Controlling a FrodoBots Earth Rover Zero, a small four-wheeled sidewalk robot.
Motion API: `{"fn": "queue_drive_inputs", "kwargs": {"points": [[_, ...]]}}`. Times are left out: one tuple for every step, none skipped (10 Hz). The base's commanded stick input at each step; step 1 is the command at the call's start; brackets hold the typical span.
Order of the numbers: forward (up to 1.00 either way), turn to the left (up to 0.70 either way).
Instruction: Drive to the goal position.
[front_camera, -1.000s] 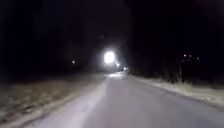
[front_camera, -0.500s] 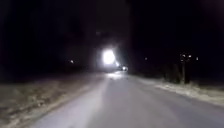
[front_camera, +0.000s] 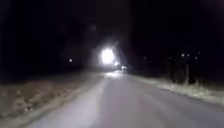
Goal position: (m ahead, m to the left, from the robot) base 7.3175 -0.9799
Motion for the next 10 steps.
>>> {"fn": "queue_drive_inputs", "kwargs": {"points": [[1.0,0.04],[1.0,0.04],[1.0,0.04],[1.0,0.04],[1.0,0.04],[1.0,0.04],[1.0,0.04],[1.0,0.04],[1.0,0.04],[1.0,0.04]]}}
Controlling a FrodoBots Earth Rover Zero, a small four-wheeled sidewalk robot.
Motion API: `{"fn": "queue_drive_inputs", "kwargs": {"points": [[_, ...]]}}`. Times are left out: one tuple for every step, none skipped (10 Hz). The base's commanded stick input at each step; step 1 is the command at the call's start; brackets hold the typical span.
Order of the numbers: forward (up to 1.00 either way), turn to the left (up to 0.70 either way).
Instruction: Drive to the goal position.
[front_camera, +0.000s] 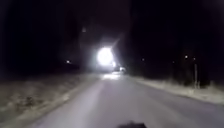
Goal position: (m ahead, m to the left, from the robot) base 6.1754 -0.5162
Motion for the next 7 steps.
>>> {"fn": "queue_drive_inputs", "kwargs": {"points": [[1.0,0.05],[1.0,0.09],[1.0,0.09],[1.0,0.1],[1.0,0.08],[1.0,0.05],[1.0,0.05]]}}
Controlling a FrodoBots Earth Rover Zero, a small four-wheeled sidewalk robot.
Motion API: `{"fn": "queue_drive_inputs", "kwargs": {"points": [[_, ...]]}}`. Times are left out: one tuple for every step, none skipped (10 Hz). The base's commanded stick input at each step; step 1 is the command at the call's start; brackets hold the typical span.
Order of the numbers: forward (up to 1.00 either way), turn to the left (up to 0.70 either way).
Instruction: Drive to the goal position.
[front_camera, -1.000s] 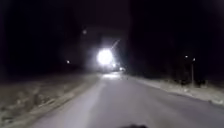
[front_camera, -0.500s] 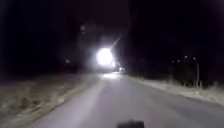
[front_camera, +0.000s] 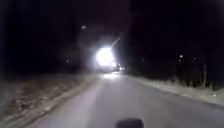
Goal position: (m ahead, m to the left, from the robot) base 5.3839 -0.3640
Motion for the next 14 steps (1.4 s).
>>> {"fn": "queue_drive_inputs", "kwargs": {"points": [[1.0,0.05],[1.0,0.05],[1.0,0.05],[1.0,0.05],[1.0,0.05],[1.0,0.05],[1.0,0.05],[1.0,0.05],[1.0,0.05],[1.0,0.05],[1.0,0.05],[1.0,0.05],[1.0,0.05],[1.0,0.04]]}}
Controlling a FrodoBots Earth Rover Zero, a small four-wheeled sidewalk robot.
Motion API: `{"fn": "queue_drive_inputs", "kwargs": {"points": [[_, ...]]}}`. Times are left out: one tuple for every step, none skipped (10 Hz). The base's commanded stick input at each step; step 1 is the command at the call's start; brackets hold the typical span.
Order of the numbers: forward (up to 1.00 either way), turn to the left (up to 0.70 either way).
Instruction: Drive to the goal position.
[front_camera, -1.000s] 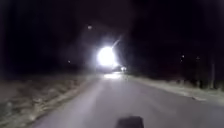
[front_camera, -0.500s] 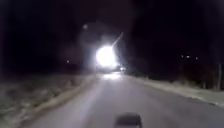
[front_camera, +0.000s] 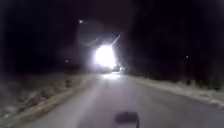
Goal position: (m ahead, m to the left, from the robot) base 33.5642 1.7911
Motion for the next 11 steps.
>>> {"fn": "queue_drive_inputs", "kwargs": {"points": [[1.0,0.04],[1.0,0.04],[1.0,0.04],[1.0,0.05],[1.0,0.05],[1.0,0.05],[1.0,0.05],[1.0,0.09],[1.0,0.1],[1.0,0.07],[1.0,0.06]]}}
